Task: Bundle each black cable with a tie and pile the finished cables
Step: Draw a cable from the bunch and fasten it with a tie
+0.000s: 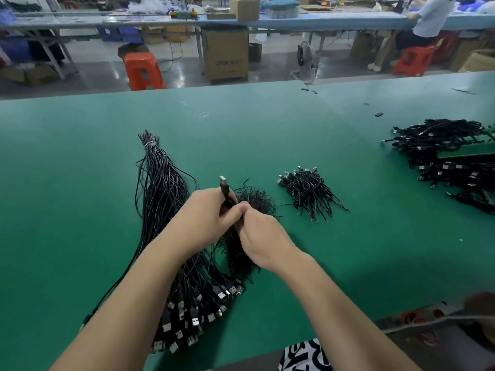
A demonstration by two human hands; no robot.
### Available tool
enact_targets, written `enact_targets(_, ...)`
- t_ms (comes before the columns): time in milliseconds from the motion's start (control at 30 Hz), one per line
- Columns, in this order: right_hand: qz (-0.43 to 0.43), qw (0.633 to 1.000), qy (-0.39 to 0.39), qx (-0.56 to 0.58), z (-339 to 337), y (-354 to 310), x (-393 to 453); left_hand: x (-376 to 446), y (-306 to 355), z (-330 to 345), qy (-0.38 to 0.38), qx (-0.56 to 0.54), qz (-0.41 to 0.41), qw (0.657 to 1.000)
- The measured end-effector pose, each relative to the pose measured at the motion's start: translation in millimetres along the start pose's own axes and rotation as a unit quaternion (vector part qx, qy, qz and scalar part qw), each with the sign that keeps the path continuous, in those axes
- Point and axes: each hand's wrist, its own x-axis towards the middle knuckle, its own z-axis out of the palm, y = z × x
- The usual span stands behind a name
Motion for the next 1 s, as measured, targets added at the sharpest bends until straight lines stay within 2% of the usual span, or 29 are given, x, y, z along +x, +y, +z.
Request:
enact_targets(233,0.062,0.993,0.004,0.099,1,-10,9,10,-11,5,0.028,-0.021,-0.042,0.999)
enact_targets(433,0.055,0.996,0.053,0.043,9,-10,5,16,-10,7,0.033,-0.021,-0.046,0.998)
enact_targets(500,0.056,0.994,0.066,0.061,7,-6,4,15,-12,11,0.02,-0.079,-0.04,0.996)
enact_targets(600,0.098,0.986,0.078,0.109,1,1,3,7,-24,18,-0.041,-0.242,-0.081,0.966)
enact_targets(733,0.145,0.973,0.059,0.167,-5,9,2,-12,-48,40,-0.057,-0.094,-0.099,0.989)
enact_targets(867,0.172,0.965,0.046,0.195,-5,12,1,-25,-64,59,-0.125,-0.012,-0.158,0.979)
enact_targets(1000,0.181,0.962,0.038,0.202,-3,13,0,-29,-75,68,-0.154,0.108,-0.155,0.97)
